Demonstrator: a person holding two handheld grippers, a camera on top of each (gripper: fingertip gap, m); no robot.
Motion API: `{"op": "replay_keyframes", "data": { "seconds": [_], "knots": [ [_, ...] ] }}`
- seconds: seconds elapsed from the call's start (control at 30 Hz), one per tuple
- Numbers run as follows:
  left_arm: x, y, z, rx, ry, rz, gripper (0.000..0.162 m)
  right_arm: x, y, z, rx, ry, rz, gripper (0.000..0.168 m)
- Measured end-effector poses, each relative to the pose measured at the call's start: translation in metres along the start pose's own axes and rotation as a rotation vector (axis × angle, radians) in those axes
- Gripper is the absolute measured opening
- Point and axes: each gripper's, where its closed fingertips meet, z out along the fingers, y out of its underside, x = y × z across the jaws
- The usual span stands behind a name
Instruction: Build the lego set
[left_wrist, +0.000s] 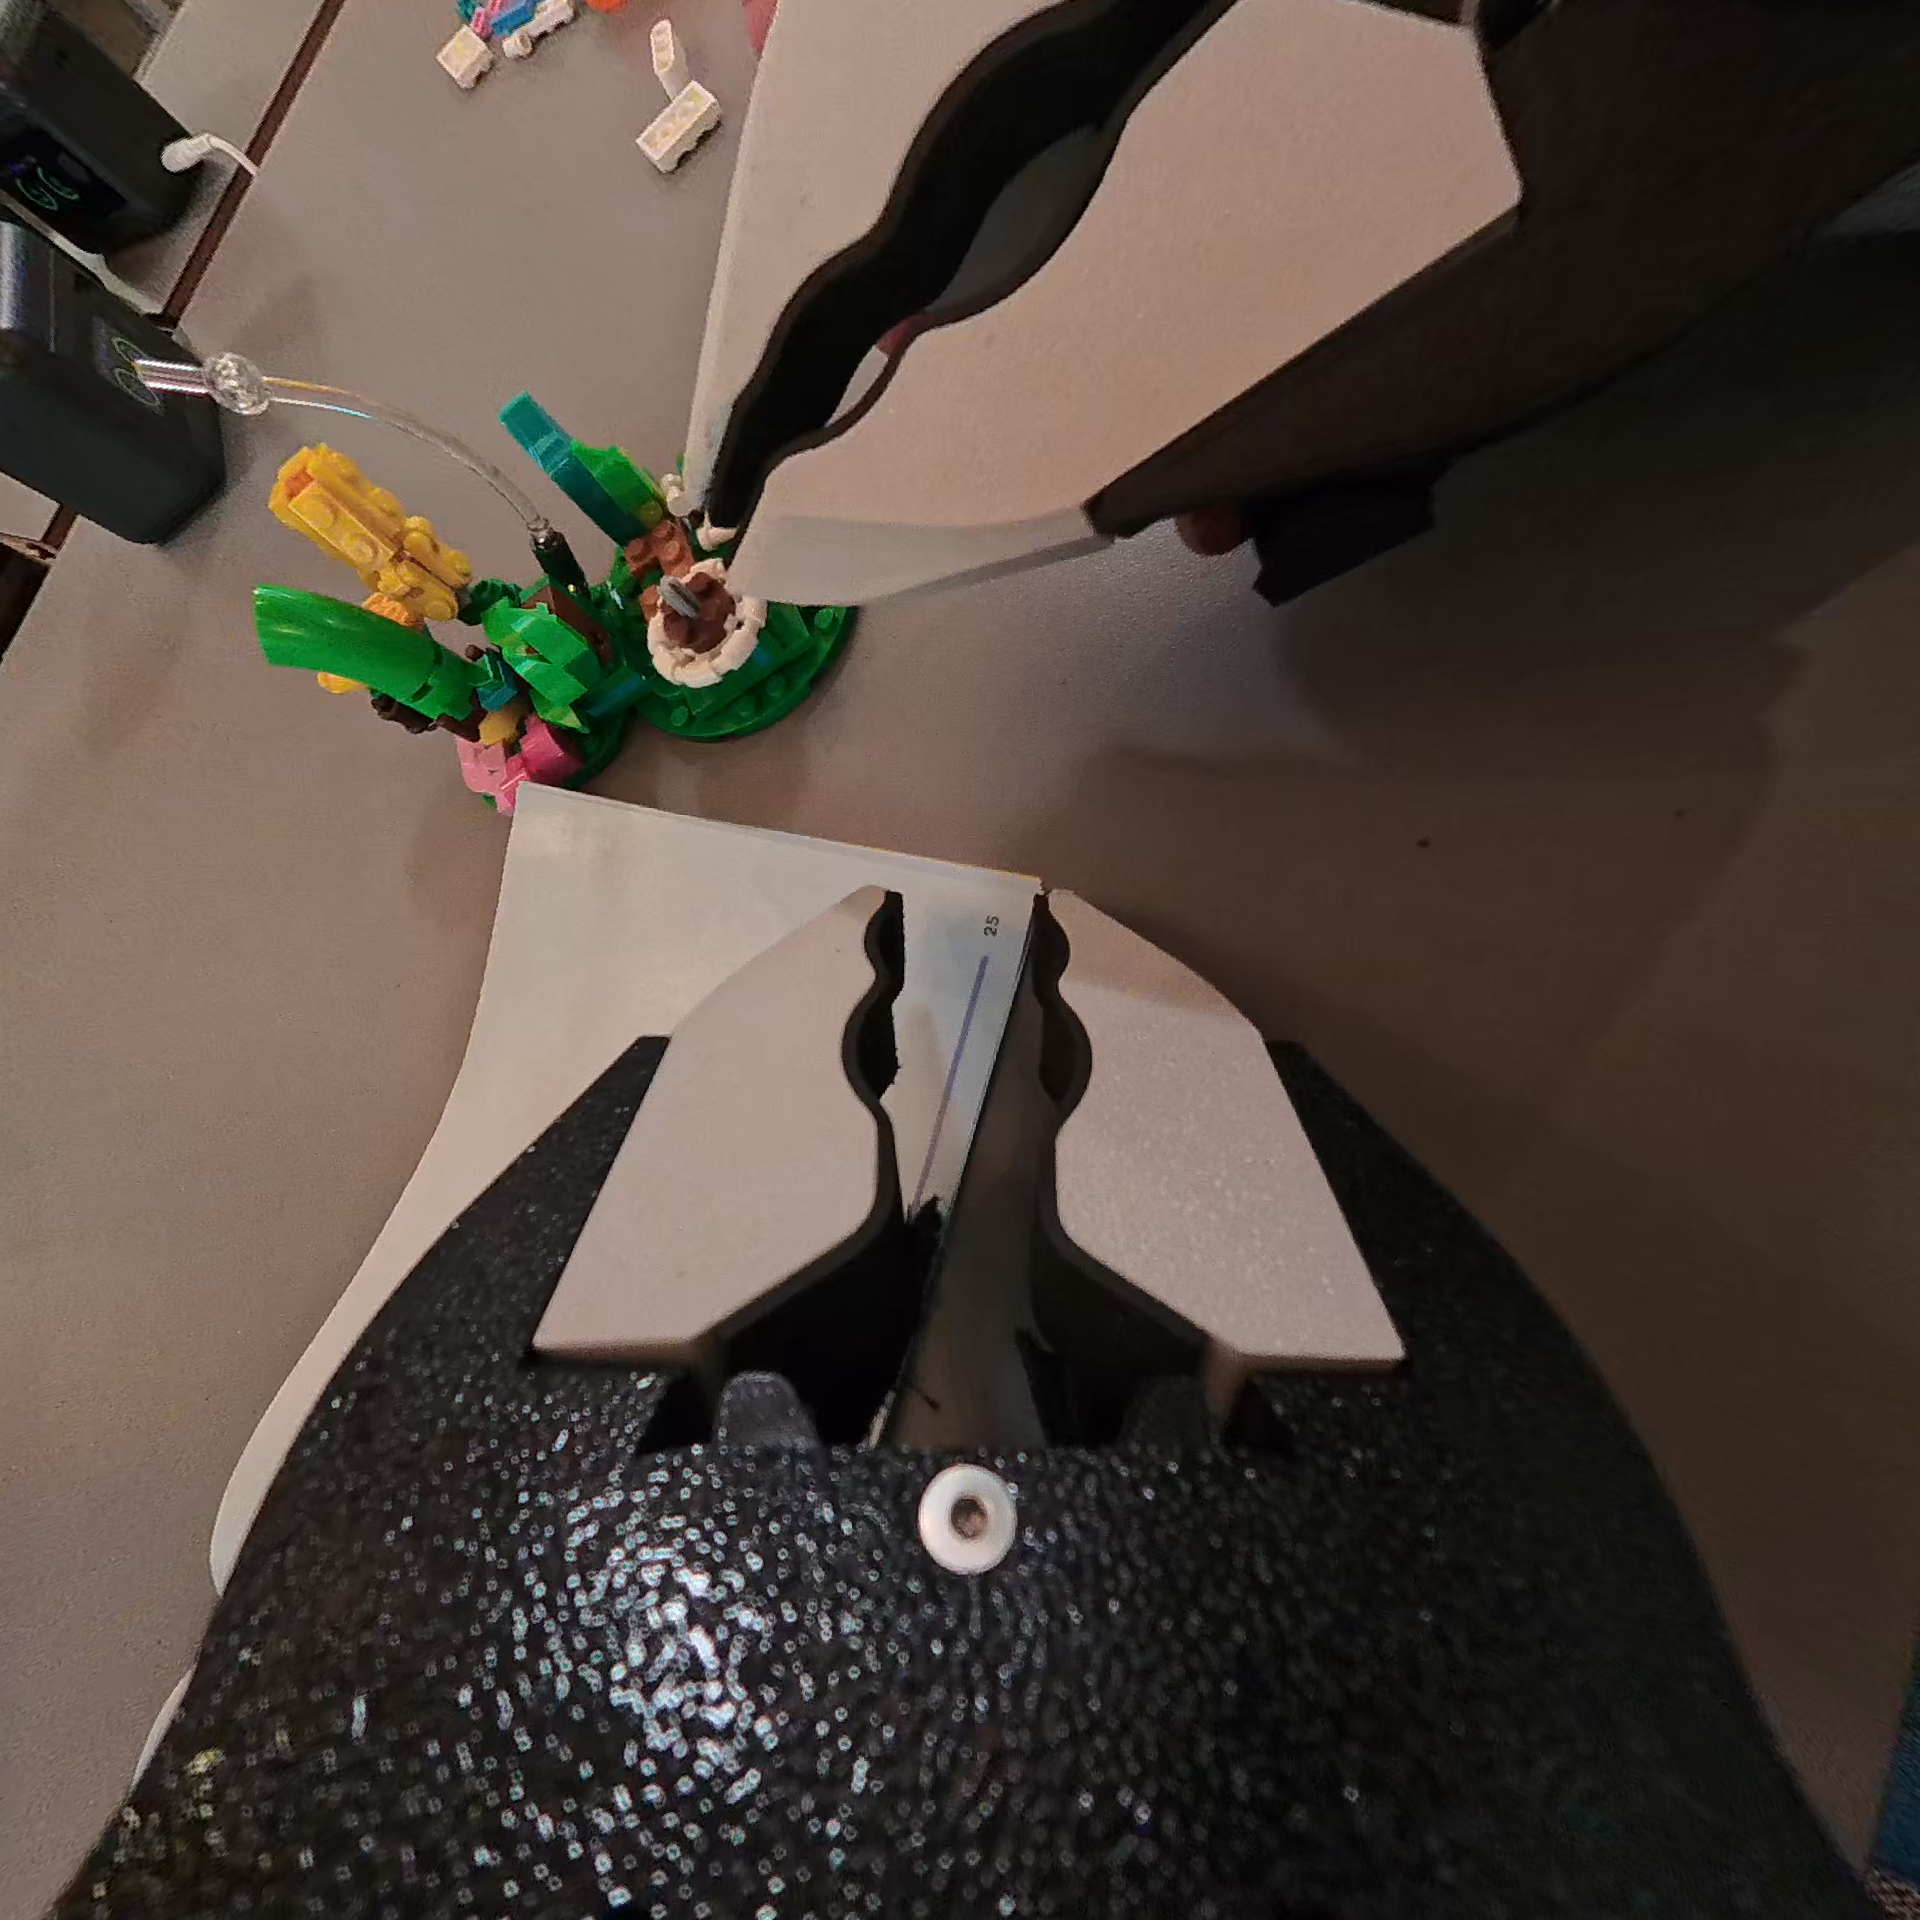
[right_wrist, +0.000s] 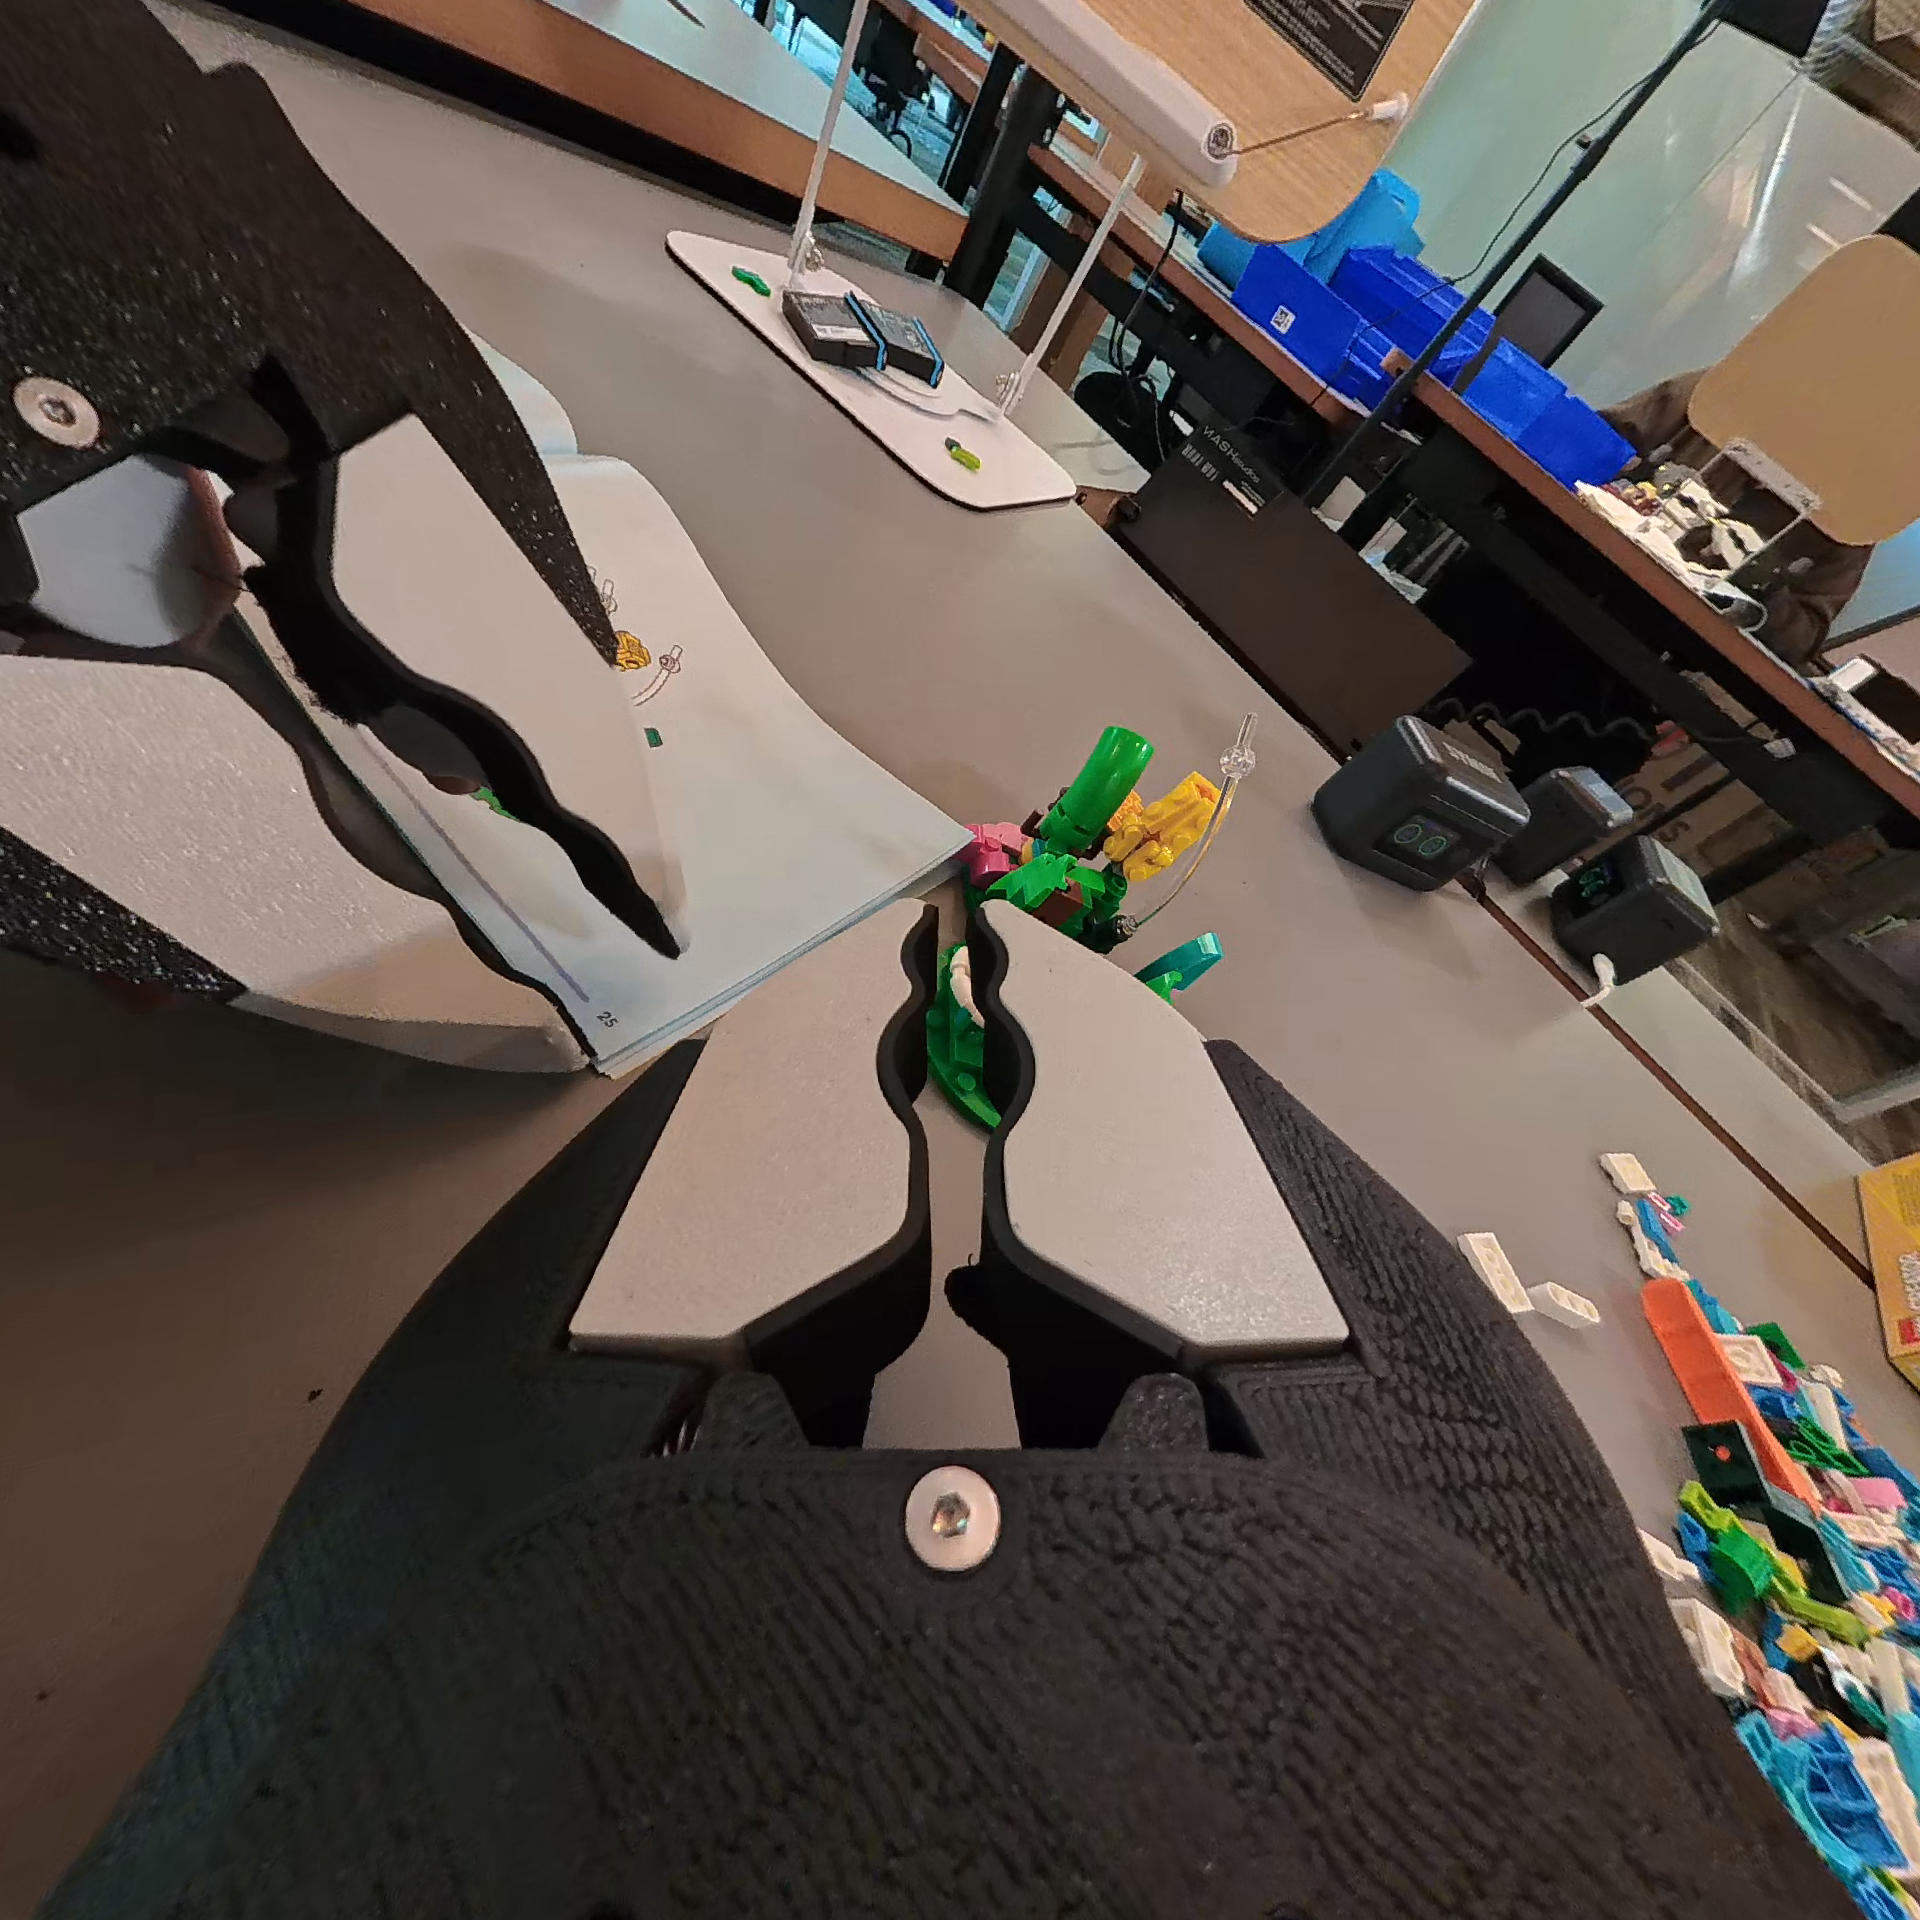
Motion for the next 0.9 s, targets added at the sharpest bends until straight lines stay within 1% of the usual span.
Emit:
{"op": "replay_keyframes", "data": {
  "seconds": [0.4,0.7,0.9],
  "knots": [
    [0.0,0.001,0.0,-0.01,-0.001,0.008,0.021,0.0,0.0,0.0,-0.001,-0.002,-0.003,0.004],
    [-0.009,0.004,-0.003,-0.031,-0.076,0.063,0.013,0.0,0.0,-0.001,-0.002,-0.004,-0.004,0.004],
    [-0.012,0.009,-0.002,-0.07,-0.111,0.106,0.003,0.0,0.0,-0.001,-0.003,-0.004,-0.005,0.004]
  ]
}}
